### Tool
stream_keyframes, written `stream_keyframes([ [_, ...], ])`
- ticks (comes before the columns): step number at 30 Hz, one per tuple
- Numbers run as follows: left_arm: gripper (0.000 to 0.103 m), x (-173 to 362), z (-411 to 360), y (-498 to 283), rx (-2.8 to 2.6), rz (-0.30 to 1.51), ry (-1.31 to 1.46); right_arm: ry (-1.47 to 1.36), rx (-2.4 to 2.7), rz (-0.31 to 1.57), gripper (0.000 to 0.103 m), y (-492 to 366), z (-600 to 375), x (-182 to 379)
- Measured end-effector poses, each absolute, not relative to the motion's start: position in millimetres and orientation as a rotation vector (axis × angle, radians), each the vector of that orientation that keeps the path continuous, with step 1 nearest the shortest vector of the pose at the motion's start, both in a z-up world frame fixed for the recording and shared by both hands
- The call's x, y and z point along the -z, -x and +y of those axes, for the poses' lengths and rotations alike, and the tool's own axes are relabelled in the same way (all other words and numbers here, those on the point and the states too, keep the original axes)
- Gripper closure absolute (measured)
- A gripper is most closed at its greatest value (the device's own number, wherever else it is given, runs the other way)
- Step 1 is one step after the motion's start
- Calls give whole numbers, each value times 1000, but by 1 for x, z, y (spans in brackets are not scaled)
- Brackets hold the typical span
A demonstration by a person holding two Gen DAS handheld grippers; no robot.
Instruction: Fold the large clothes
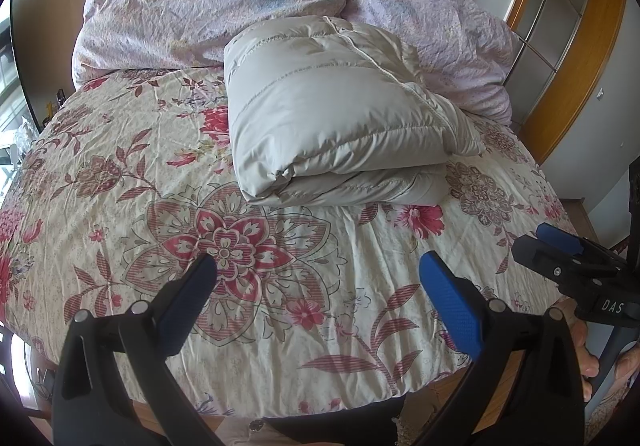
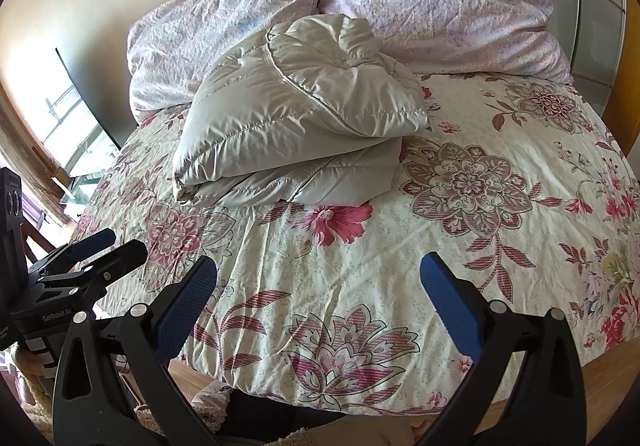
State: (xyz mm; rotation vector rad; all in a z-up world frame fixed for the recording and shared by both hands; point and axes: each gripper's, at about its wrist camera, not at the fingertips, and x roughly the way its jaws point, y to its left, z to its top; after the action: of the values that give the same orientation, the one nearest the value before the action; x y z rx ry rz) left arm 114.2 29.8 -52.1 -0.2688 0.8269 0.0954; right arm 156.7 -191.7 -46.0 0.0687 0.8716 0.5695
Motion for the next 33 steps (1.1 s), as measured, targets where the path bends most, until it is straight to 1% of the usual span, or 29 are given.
stream_keyframes([
  [33, 2, 54, 28, -120, -81, 837, 264, -67, -570, 877, 1, -160, -192, 48],
])
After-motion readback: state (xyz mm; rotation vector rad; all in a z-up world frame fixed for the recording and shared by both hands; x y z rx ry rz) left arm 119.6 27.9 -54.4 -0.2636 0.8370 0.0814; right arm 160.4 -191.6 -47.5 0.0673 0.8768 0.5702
